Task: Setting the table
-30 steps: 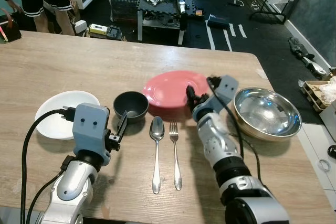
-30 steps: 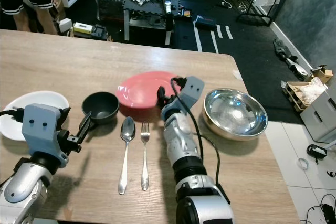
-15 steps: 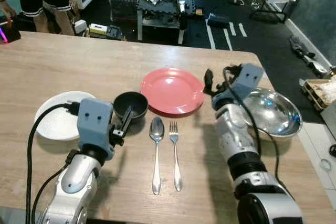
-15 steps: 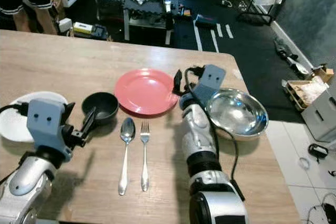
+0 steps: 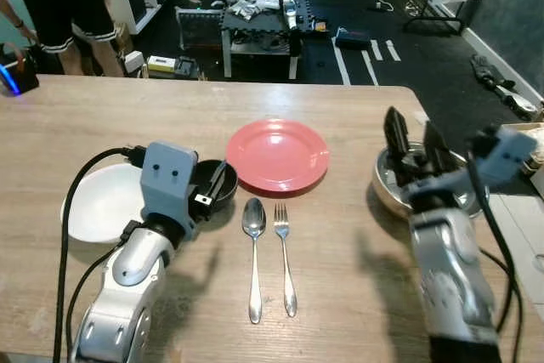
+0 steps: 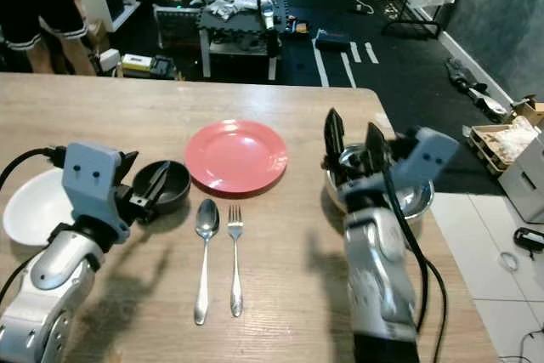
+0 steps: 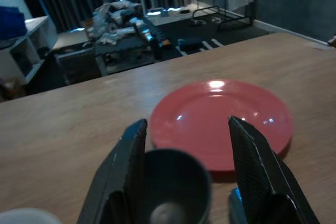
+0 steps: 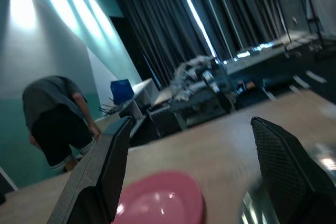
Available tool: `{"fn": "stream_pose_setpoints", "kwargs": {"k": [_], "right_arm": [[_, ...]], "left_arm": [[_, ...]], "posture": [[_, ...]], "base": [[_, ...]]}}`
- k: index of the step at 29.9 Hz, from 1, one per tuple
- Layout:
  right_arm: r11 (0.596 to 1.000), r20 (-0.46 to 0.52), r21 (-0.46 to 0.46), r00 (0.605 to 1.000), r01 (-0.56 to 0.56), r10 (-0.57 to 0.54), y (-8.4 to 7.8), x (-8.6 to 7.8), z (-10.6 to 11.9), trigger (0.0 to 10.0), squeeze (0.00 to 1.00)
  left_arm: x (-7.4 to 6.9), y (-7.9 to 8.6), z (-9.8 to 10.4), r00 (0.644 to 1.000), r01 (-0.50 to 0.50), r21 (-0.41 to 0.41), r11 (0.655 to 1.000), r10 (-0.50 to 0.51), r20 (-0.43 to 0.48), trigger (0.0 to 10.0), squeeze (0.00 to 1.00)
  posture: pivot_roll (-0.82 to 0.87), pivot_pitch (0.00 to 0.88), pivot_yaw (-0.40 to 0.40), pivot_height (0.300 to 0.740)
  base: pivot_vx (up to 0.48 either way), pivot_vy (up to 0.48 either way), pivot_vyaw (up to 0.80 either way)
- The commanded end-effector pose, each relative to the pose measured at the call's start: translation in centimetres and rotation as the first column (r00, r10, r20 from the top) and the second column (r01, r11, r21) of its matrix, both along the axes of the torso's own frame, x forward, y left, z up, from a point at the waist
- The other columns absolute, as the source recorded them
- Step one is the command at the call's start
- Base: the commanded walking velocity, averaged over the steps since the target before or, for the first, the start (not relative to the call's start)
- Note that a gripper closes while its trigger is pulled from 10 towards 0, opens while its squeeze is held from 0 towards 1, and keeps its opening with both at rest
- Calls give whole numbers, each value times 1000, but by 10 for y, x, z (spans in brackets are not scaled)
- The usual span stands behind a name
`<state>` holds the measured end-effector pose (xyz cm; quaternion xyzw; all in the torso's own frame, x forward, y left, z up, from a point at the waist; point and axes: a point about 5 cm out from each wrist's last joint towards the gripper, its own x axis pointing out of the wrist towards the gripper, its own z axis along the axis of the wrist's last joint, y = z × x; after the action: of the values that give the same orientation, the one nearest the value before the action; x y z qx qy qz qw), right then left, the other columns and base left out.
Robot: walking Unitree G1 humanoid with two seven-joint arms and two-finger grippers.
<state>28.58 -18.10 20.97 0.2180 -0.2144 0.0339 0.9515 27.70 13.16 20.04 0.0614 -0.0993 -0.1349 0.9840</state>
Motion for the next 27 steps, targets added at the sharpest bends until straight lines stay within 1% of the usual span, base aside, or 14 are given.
{"fn": "stream_pose_setpoints", "kwargs": {"k": [1,2,3,4,8,9,10,12,13,14,17,20,27], "right_arm": [[1000,-46,-13,999,-17,16,6,-8,-11,10000,0],[1000,-46,-13,999,-17,16,6,-8,-11,10000,0],[1000,-73,-14,997,-24,22,8,-13,-18,10000,0],[999,-122,-19,992,-39,37,11,-22,-27,10000,0],[999,-182,-12,983,-31,29,12,-32,-38,10000,0],[999,-182,-12,983,-31,29,12,-32,-38,10000,0],[1000,-196,-11,981,-13,11,10,-31,-40,10000,0],[1000,-199,-10,980,-3,1,9,-30,-41,10000,0],[1000,-195,-15,981,7,-10,9,-26,-40,10000,0],[1000,-191,-18,982,14,-17,8,-23,-39,10000,0],[999,-179,-25,983,22,-26,9,-16,-35,10000,0],[999,-180,-35,983,22,-28,10,-11,-33,10000,0],[999,-203,-51,979,0,-10,16,-8,-36,10000,0]], "left_arm": [[2,-7,-6,999,44,-1,999,-44,-21,10000,0],[2,-7,-6,999,44,-1,999,-44,-21,10000,0],[3,-10,-7,998,55,2,998,-55,-29,10000,0],[4,-13,-10,997,67,3,998,-67,-36,10000,0],[6,-21,-12,994,95,-4,995,-95,-51,10000,0],[6,-21,-12,994,95,-4,995,-95,-51,10000,0],[7,-26,-13,991,122,19,992,-120,-52,10000,0],[8,-29,-14,990,133,34,990,-132,-50,10000,0],[9,-32,-16,990,137,57,989,-135,-42,10000,0],[11,-34,-17,990,139,64,988,-136,-44,10000,0],[14,-37,-17,990,133,33,991,-132,-56,10000,0],[15,-37,-18,991,127,27,992,-125,-52,10000,0],[15,-32,-21,994,90,18,996,-88,-57,10000,0]], "posture": [[-86,0,122,740],[-86,0,122,740],[-94,0,127,740],[-101,0,130,740],[-108,0,135,740],[-108,0,135,740],[-108,0,132,740],[-108,0,132,740],[-107,0,133,740],[-107,0,132,740],[-102,0,127,740],[-97,0,111,740],[-96,0,92,740]], "base": [[0,0,0],[0,0,0],[0,0,0],[0,0,0],[0,0,0],[0,0,0],[0,0,0],[0,0,0],[0,0,0],[0,0,0],[0,0,0],[0,0,0],[0,0,0]]}}
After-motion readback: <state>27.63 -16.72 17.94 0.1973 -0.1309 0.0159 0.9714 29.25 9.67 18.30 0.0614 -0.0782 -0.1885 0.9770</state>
